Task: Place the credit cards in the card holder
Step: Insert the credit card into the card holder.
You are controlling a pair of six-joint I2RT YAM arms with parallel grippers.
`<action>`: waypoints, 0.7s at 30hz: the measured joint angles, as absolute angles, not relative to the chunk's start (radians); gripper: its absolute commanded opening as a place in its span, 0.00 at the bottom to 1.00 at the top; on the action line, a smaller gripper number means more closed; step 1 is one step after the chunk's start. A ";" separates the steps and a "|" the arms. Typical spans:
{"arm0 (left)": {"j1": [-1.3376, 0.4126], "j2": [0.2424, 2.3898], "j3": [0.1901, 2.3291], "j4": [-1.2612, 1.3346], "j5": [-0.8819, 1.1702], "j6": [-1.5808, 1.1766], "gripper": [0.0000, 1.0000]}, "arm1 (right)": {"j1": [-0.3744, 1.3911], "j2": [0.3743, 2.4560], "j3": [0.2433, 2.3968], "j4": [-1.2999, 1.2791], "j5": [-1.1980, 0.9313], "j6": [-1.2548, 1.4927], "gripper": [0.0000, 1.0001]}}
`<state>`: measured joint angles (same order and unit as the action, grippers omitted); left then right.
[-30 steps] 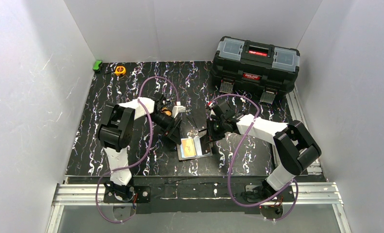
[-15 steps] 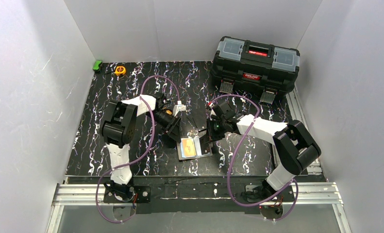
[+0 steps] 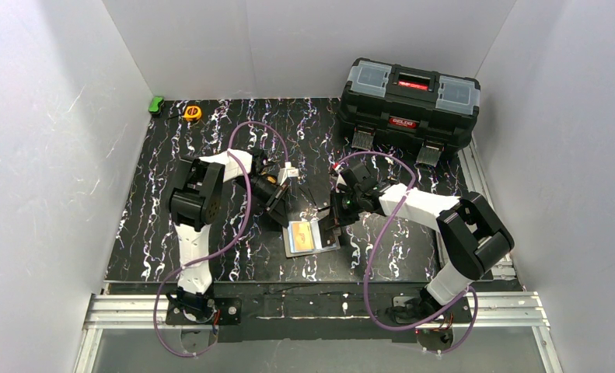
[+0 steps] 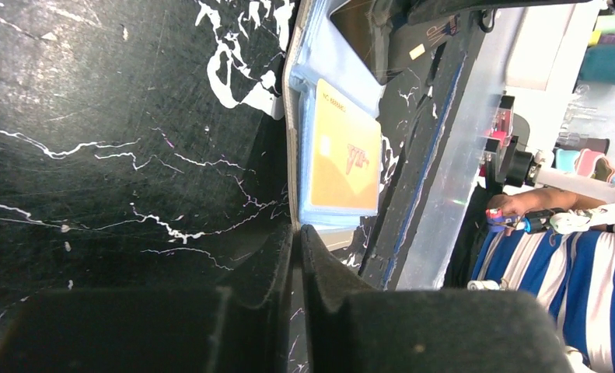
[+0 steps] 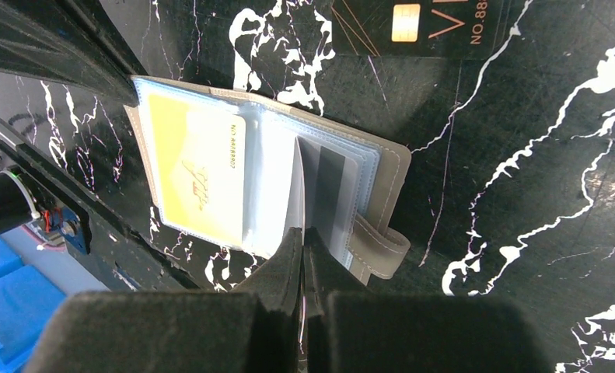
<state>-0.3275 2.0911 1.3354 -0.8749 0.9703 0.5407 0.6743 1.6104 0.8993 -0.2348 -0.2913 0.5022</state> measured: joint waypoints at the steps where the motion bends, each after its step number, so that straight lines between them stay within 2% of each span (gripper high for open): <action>1: -0.327 2.092 1.335 -0.877 0.970 0.540 0.00 | 0.674 1.610 0.899 -0.234 -0.291 0.502 0.01; 13: -0.326 2.077 1.346 -0.903 0.999 0.500 0.00 | 0.669 1.555 0.899 -0.245 -0.266 0.494 0.01; 21: -0.327 1.898 1.268 -0.806 0.954 0.270 0.00 | 0.681 1.426 0.941 -0.318 -0.230 0.477 0.01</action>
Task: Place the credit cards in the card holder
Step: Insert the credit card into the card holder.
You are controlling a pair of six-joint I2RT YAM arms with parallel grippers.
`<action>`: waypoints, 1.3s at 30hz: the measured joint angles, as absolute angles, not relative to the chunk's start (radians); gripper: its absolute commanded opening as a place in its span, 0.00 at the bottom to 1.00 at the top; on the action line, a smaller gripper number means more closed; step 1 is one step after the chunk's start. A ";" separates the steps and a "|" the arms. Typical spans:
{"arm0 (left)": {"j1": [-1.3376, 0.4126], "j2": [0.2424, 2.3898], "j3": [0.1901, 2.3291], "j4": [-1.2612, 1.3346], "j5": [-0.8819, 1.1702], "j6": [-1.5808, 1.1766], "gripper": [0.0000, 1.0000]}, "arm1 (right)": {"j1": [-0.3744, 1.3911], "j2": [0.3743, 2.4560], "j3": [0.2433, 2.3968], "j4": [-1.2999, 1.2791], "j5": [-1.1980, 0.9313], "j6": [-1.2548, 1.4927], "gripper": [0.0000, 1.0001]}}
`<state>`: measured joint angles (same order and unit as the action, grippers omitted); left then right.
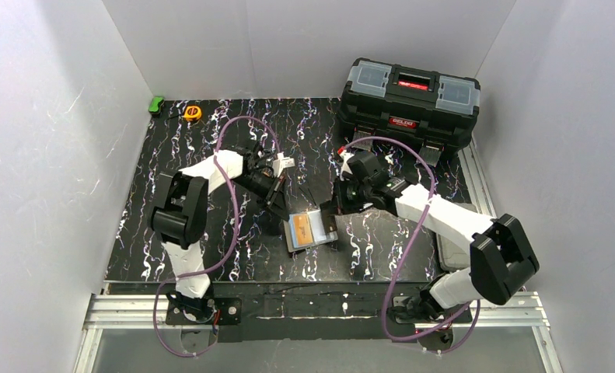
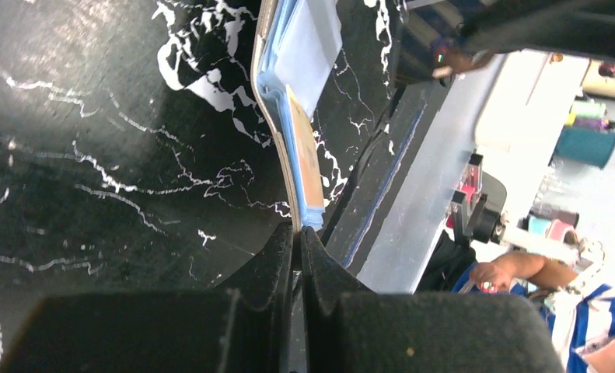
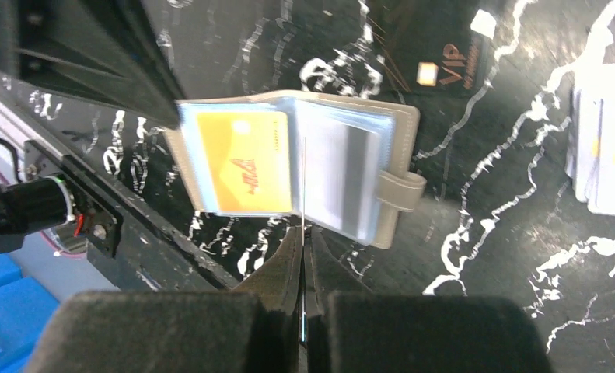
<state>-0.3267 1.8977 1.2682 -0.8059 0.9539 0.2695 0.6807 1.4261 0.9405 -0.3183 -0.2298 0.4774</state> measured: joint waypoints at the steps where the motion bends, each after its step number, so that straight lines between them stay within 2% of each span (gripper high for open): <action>1: -0.327 1.881 1.260 -0.794 0.942 0.244 0.00 | 0.692 1.420 0.960 -0.327 -0.220 0.473 0.01; 11: -0.327 1.821 1.087 -0.667 0.809 -0.021 0.00 | 0.918 1.453 1.111 -0.349 -0.076 0.426 0.01; 17: -0.327 1.821 1.071 -0.628 0.767 -0.086 0.00 | 1.019 1.505 1.151 -0.355 0.009 0.385 0.01; 28: -0.327 1.802 1.068 -0.579 0.714 -0.129 0.00 | 1.129 1.564 1.208 -0.503 0.099 0.291 0.01; 34: -0.340 1.789 1.068 -0.576 0.696 -0.159 0.00 | 1.138 1.485 1.128 -0.619 0.097 0.337 0.01; 39: -0.350 1.766 1.068 -0.575 0.686 -0.182 0.00 | 1.174 1.566 1.223 -0.702 0.099 0.261 0.01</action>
